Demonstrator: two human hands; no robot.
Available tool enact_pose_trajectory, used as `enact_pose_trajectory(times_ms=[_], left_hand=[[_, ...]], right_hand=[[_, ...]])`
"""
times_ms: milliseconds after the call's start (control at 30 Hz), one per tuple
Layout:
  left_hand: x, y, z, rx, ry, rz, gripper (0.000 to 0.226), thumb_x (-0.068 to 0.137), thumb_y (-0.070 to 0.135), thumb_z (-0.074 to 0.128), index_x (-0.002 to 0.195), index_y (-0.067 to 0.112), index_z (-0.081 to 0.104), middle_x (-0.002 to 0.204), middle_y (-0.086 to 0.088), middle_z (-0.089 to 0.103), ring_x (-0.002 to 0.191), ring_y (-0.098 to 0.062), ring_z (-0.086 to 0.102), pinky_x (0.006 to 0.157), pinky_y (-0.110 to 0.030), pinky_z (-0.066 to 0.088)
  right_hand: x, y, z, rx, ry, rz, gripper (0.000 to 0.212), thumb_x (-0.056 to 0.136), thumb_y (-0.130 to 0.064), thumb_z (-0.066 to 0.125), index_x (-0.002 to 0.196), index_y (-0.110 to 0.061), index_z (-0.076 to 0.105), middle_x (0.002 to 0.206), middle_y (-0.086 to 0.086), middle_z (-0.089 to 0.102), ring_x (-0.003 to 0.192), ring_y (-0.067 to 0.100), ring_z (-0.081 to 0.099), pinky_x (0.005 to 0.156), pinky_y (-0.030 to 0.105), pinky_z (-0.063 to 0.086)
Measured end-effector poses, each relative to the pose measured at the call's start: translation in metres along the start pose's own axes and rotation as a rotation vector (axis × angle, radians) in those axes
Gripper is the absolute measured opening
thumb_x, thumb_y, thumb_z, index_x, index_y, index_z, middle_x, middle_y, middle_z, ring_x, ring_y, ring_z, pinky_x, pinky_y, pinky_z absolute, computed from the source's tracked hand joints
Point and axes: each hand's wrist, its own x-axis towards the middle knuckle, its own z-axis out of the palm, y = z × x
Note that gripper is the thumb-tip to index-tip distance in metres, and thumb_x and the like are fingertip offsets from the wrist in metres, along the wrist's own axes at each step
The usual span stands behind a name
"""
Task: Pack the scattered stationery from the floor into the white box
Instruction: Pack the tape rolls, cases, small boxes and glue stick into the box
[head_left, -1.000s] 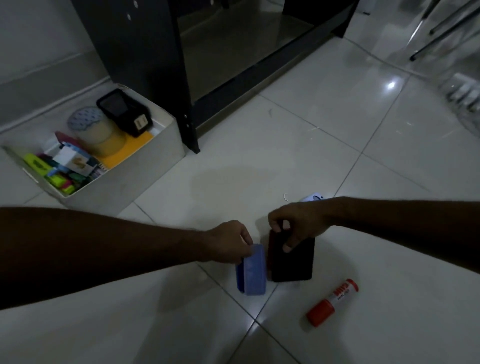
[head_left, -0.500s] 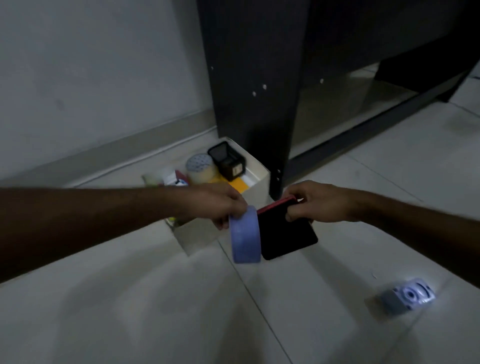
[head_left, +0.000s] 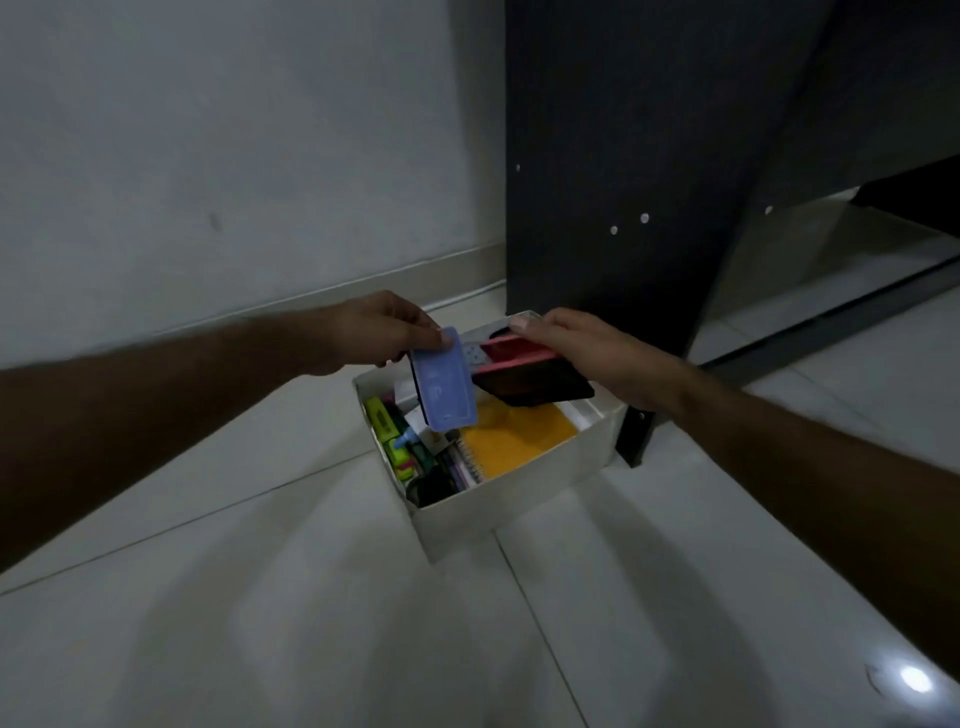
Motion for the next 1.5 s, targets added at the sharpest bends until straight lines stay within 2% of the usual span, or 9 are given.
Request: enact_pose_trajectory(times_ms=[100,200,400,700,900,1000,1233,1367,1500], left_hand=[[0.006,-0.014,-0.002,-0.025,0.057,-0.032,0.036,0.086,0.047,0.068,0.100,0.015,0.075,0.079,0.001,0.062,0.067,-0.012,0.049,0.059,-0.024,0.039],[0.008,-0.027,-0.002,-0.045,0.076,-0.044,0.034,0.087,0.045,0.067,0.097,0.013,0.075,0.073,0.006,0.062,0.066,-0.009,0.051,0.058,-0.023,0.038],[0.011,-0.047,-0.001,-0.066,0.066,-0.071,0.034,0.086,0.046,0.067,0.098,0.016,0.075,0.078,0.006,0.066,0.069,-0.006,0.054,0.059,-0.022,0.040],[0.025,-0.051,0.009,-0.067,0.053,-0.067,0.035,0.086,0.046,0.068,0.101,0.015,0.075,0.081,0.005,0.068,0.063,-0.001,0.056,0.054,-0.017,0.042],[0.029,-0.056,0.012,-0.074,0.044,-0.056,0.034,0.084,0.048,0.068,0.099,0.017,0.075,0.084,0.006,0.070,0.067,-0.002,0.058,0.056,-0.016,0.042],[0.029,-0.061,0.011,-0.075,0.033,-0.072,0.036,0.084,0.049,0.068,0.099,0.017,0.075,0.086,0.005,0.071,0.072,-0.006,0.059,0.060,-0.020,0.042],[0.027,-0.062,0.015,-0.114,-0.013,-0.078,0.037,0.085,0.045,0.069,0.102,0.013,0.074,0.094,-0.004,0.076,0.075,-0.010,0.066,0.057,-0.019,0.050],[0.027,-0.059,0.023,-0.107,-0.039,-0.069,0.037,0.084,0.046,0.070,0.101,0.013,0.074,0.097,-0.010,0.075,0.079,-0.016,0.066,0.068,-0.029,0.054],[0.026,-0.045,0.031,-0.131,-0.069,-0.066,0.053,0.069,0.060,0.074,0.102,0.018,0.072,0.101,-0.017,0.071,0.076,-0.019,0.061,0.071,-0.036,0.053]], right_hand=[[0.026,0.010,0.016,-0.189,-0.021,-0.023,0.033,0.085,-0.053,0.065,0.097,-0.022,0.067,0.099,0.003,0.071,0.093,0.021,0.070,0.078,0.038,0.060],[0.038,0.019,0.025,-0.441,-0.181,-0.039,0.023,0.087,-0.038,0.069,0.109,-0.029,0.065,0.109,-0.004,0.065,0.097,0.017,0.064,0.079,0.030,0.056],[0.047,0.035,0.018,-0.705,-0.337,-0.033,0.064,0.078,-0.033,0.078,0.137,-0.036,0.053,0.131,-0.004,0.052,0.111,0.015,0.056,0.088,0.029,0.056],[0.055,0.030,0.019,-0.772,-0.455,-0.004,0.054,0.076,-0.025,0.079,0.126,-0.033,0.062,0.125,-0.007,0.055,0.107,0.013,0.058,0.082,0.023,0.054],[0.063,0.033,0.030,-0.811,-0.516,0.035,0.039,0.070,-0.026,0.084,0.107,-0.027,0.070,0.095,-0.010,0.068,0.089,0.012,0.068,0.077,0.029,0.058],[0.065,0.042,0.046,-0.892,-0.497,-0.035,0.048,0.061,-0.040,0.089,0.104,-0.031,0.069,0.100,-0.010,0.066,0.088,0.012,0.065,0.069,0.026,0.054],[0.063,0.069,0.068,-0.881,-0.474,-0.178,0.059,0.077,-0.035,0.080,0.132,-0.027,0.059,0.125,-0.002,0.063,0.109,0.017,0.060,0.091,0.035,0.053],[0.061,0.070,0.068,-0.973,-0.342,-0.316,0.048,0.071,-0.046,0.078,0.116,-0.036,0.067,0.108,-0.009,0.068,0.101,0.016,0.059,0.080,0.028,0.047],[0.056,0.058,0.046,-0.470,-0.151,-0.227,0.035,0.079,-0.034,0.076,0.112,-0.027,0.068,0.106,-0.009,0.070,0.099,0.008,0.066,0.078,0.021,0.055]])
